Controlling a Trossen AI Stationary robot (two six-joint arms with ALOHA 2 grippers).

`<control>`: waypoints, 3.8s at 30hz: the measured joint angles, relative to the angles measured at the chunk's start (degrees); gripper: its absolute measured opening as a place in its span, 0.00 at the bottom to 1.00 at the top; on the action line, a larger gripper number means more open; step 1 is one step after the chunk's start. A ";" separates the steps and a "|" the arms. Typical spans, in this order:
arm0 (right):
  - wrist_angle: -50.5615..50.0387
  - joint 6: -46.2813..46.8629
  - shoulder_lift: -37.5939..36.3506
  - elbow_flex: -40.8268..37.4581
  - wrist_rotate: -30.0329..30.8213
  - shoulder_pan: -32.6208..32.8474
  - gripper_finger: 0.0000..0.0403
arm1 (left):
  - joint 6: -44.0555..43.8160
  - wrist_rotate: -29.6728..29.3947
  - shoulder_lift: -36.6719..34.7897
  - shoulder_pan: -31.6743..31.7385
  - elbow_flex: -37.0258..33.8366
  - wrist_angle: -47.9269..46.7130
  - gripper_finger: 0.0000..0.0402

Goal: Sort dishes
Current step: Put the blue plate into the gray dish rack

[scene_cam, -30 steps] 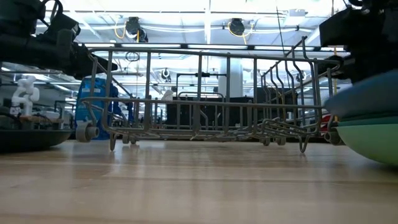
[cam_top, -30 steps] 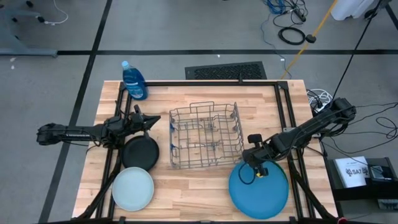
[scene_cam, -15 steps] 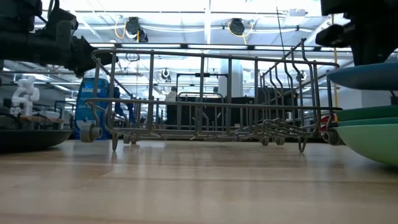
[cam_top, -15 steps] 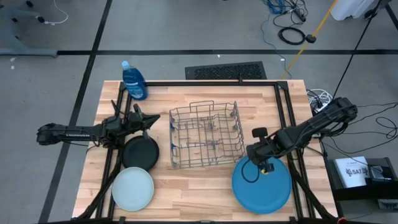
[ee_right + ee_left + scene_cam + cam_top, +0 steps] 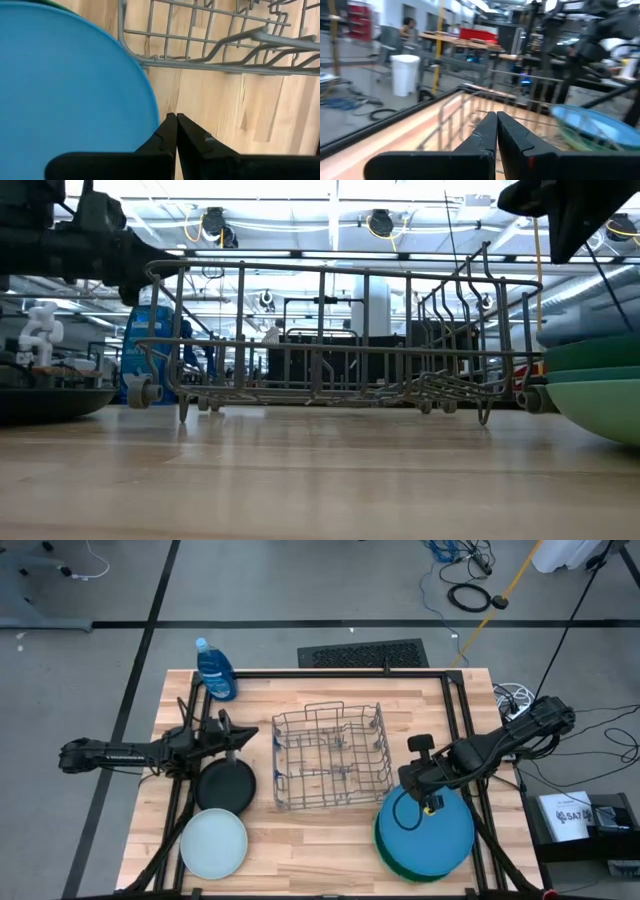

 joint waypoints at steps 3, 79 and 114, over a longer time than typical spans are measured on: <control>-1.27 0.05 0.00 0.87 0.01 0.02 0.00 | -2.18 3.51 0.00 -0.02 0.00 0.36 0.03; -8.82 -0.78 0.33 4.62 -7.08 -7.50 0.00 | -2.17 4.44 0.00 -0.02 0.01 0.36 0.03; -16.54 25.02 0.07 7.87 -0.12 -7.22 0.00 | -5.69 1.74 0.02 -0.07 0.00 6.23 0.03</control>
